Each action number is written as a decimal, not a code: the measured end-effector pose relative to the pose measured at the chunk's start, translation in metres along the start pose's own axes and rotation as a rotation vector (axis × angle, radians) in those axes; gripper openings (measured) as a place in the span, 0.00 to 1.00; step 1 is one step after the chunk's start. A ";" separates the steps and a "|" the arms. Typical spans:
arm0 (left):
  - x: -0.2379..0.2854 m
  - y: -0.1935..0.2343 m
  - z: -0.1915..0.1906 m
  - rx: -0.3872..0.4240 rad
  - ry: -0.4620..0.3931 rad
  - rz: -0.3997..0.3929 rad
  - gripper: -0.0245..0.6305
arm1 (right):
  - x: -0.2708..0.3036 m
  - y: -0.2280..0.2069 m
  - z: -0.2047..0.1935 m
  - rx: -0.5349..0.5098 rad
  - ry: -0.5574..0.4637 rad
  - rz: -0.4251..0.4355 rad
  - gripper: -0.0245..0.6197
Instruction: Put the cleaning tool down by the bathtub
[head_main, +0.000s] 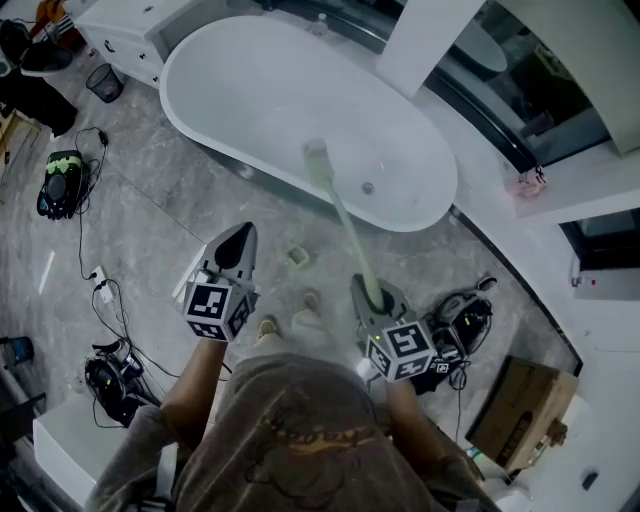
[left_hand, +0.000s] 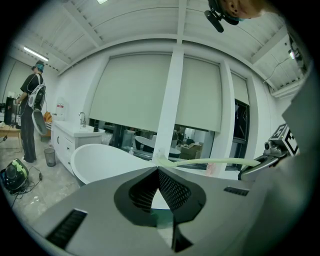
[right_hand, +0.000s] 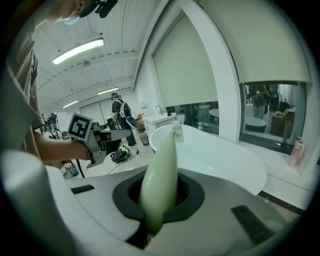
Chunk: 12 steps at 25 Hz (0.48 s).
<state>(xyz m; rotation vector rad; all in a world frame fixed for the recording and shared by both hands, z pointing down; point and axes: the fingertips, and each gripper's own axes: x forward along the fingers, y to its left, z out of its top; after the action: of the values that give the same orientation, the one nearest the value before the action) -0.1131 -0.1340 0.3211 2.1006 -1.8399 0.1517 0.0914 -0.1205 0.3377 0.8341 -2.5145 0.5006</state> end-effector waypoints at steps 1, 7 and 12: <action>0.003 0.003 -0.003 -0.003 0.005 0.000 0.03 | 0.004 -0.001 -0.002 0.001 0.007 0.003 0.05; 0.023 0.019 -0.022 -0.011 0.027 0.003 0.03 | 0.030 -0.007 -0.012 -0.005 0.045 0.020 0.05; 0.034 0.032 -0.040 -0.034 0.034 0.021 0.03 | 0.049 -0.011 -0.032 -0.009 0.078 0.033 0.05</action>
<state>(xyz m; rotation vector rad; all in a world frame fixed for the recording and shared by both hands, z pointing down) -0.1333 -0.1565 0.3751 2.0446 -1.8324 0.1589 0.0724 -0.1376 0.3917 0.7564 -2.4608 0.5227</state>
